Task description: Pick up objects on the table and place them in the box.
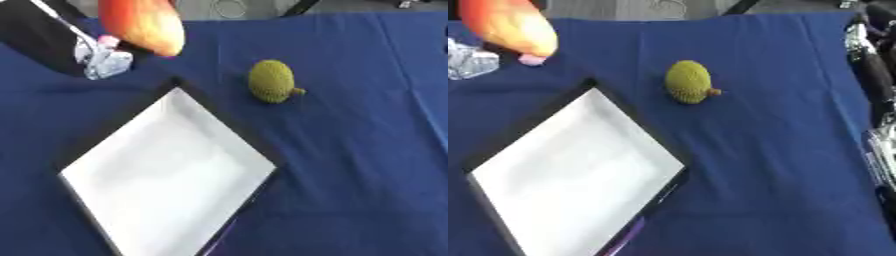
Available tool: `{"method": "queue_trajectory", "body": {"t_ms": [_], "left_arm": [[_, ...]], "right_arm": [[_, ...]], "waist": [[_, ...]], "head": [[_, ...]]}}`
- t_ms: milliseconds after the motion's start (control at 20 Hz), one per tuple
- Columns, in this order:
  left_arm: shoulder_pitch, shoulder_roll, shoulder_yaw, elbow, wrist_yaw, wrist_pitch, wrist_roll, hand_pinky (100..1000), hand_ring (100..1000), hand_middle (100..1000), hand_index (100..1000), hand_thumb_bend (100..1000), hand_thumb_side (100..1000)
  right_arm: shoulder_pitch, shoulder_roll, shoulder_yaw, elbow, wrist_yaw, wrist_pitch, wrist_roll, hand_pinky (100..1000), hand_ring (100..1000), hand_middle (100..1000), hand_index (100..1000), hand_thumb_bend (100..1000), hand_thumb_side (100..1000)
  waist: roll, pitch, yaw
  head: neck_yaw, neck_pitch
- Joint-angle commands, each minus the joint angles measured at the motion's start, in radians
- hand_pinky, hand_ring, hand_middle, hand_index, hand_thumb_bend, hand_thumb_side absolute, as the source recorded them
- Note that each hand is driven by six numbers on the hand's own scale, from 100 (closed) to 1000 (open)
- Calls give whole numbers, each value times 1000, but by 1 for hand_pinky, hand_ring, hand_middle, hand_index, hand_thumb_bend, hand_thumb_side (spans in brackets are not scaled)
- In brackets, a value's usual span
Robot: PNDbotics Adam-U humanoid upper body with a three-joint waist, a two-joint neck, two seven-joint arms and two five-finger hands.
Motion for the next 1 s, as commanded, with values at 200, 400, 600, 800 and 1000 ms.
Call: {"method": "queue_trajectory", "body": {"t_ms": [200,400,600,800,1000], "left_arm": [[20,37,-71,-13,-13,11,-27,754,731,652,648,165,156],[34,8,-139,-13,-40,1,-39,744,725,652,647,165,164],[78,-8,-159,-11,-134,-11,-41,739,719,659,646,180,160],[130,-14,-170,22,-232,-54,-41,740,722,665,649,183,170],[171,-21,-180,76,-275,-90,-41,738,723,665,644,181,179]], "right_arm": [[2,-29,-13,-30,1,1,-5,884,880,857,894,100,631],[2,-25,-11,-30,1,2,-4,884,880,857,894,100,632],[2,-20,-10,-29,0,2,-5,884,880,857,894,100,634],[7,-17,-9,-28,3,3,-6,884,881,857,894,100,636],[12,-12,-9,-28,5,5,-7,884,881,857,894,100,638]], "waist": [[13,-33,-3],[11,-33,-4],[11,-31,-6],[9,-29,-9],[8,-26,-11]], "head": [[-1,0],[-2,1],[2,1],[5,3],[7,3]]}}
